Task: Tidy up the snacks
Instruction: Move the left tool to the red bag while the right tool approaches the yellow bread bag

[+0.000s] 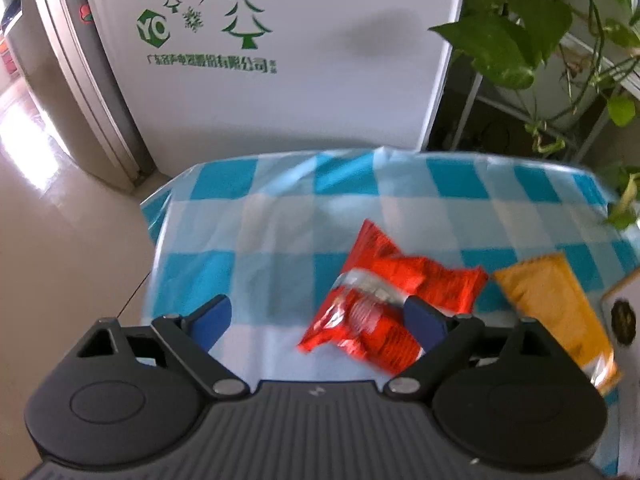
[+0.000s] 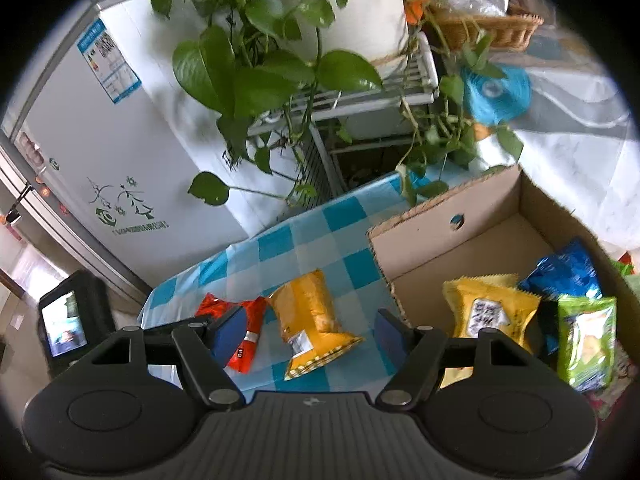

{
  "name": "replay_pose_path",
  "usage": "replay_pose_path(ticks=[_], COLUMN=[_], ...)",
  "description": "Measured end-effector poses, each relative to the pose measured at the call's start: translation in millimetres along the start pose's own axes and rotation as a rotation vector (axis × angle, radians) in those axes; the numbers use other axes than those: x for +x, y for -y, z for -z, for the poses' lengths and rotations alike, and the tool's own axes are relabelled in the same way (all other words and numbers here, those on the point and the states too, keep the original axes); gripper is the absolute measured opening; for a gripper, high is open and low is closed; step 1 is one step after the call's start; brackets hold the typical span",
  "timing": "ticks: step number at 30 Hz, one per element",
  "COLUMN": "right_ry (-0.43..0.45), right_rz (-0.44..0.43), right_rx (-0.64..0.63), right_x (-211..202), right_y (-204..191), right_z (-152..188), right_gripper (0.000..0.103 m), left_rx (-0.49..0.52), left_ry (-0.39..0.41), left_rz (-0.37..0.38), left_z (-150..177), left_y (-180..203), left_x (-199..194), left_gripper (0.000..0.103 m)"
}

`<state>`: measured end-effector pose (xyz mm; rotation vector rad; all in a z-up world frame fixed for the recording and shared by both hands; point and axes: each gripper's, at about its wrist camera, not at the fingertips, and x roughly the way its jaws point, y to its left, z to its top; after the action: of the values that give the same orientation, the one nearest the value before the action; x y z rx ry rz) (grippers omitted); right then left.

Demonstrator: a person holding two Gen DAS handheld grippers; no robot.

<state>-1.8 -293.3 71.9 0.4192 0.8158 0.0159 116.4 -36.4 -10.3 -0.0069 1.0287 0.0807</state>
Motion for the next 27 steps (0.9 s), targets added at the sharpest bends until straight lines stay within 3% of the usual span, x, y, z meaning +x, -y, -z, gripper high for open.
replay_pose_path(ticks=[6, 9, 17, 21, 27], right_ry=[-0.063, -0.098, -0.139, -0.146, -0.168], right_rz=[-0.047, -0.055, -0.004, 0.044, 0.085], right_rx=[0.011, -0.009, -0.100, -0.141, -0.168], right_x=[24.3, 38.5, 79.6, 96.1, 119.6], right_y=[-8.8, -14.0, -31.4, -33.8, -28.9], right_z=[3.7, 5.8, 11.1, 11.8, 12.3], right_gripper=[0.076, 0.076, 0.076, 0.076, 0.069], left_rx=[0.025, -0.101, -0.335, -0.380, -0.370], left_ry=[-0.024, -0.037, -0.085, -0.112, -0.073], left_rz=[0.013, 0.119, 0.262, 0.270, 0.182], left_z=[4.4, 4.3, 2.0, 4.3, -2.2], left_y=[-14.6, -28.1, -31.7, -21.6, -9.5], left_x=[-8.0, -9.3, -1.6, 8.5, 16.8], left_gripper=[0.091, 0.091, 0.092, 0.093, 0.096])
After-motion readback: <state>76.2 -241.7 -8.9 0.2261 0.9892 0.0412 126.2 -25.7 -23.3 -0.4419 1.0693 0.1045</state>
